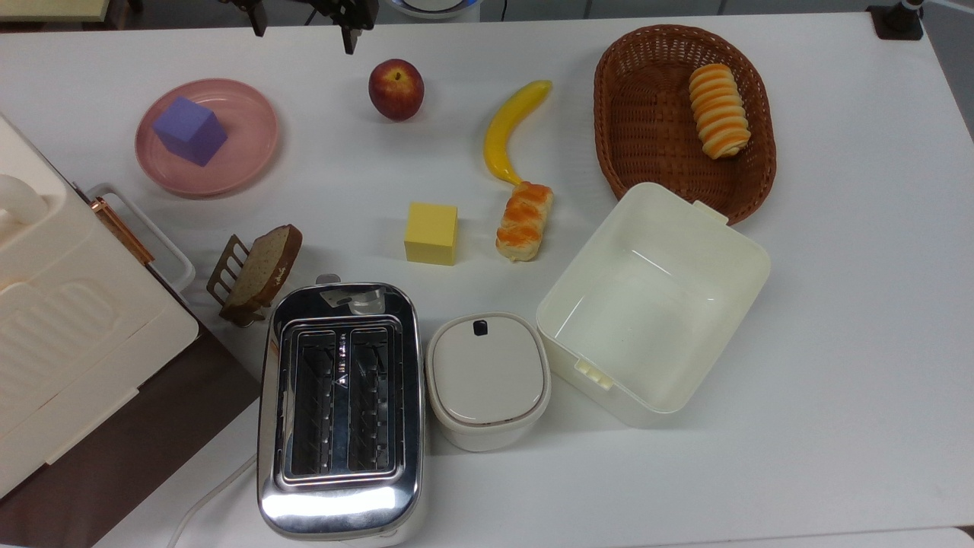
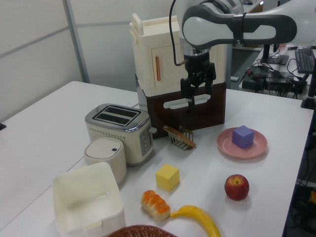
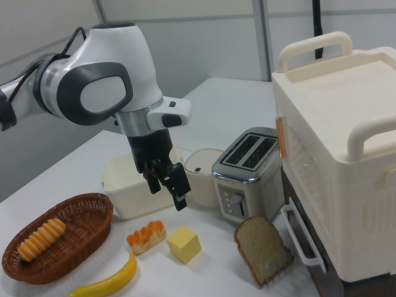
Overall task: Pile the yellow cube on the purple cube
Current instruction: 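Move the gripper from its start pose toward the yellow cube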
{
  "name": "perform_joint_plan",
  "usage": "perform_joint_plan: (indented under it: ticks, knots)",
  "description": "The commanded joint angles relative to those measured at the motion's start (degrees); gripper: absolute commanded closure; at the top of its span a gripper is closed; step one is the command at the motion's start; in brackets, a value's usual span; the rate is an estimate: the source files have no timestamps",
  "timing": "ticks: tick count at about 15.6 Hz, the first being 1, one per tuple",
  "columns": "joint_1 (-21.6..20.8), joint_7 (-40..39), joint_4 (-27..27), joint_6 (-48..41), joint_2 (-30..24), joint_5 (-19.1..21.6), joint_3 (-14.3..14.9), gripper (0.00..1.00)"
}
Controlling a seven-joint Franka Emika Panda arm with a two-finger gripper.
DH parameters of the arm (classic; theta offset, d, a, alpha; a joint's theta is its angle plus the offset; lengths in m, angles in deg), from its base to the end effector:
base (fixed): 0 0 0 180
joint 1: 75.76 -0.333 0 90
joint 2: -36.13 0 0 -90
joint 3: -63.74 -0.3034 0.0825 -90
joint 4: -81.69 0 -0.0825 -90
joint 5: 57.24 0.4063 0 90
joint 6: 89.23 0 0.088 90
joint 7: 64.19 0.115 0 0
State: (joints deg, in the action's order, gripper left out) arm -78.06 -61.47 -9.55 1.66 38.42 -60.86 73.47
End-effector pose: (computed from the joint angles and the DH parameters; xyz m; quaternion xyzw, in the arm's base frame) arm 0.5820 -0.0814 0.5719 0.9953 -0.0872 -0.0242 0.0340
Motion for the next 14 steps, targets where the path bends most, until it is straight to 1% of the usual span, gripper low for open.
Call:
perform_joint_plan:
  ticks: [1, 14]
  knots:
    - [1.8, -2.0, 1.1, -0.7, 1.0, 1.2, 0.1, 0.0]
    - [1.9, -2.5, 0.9, -0.8, 0.7, 1.4, 0.1, 0.0]
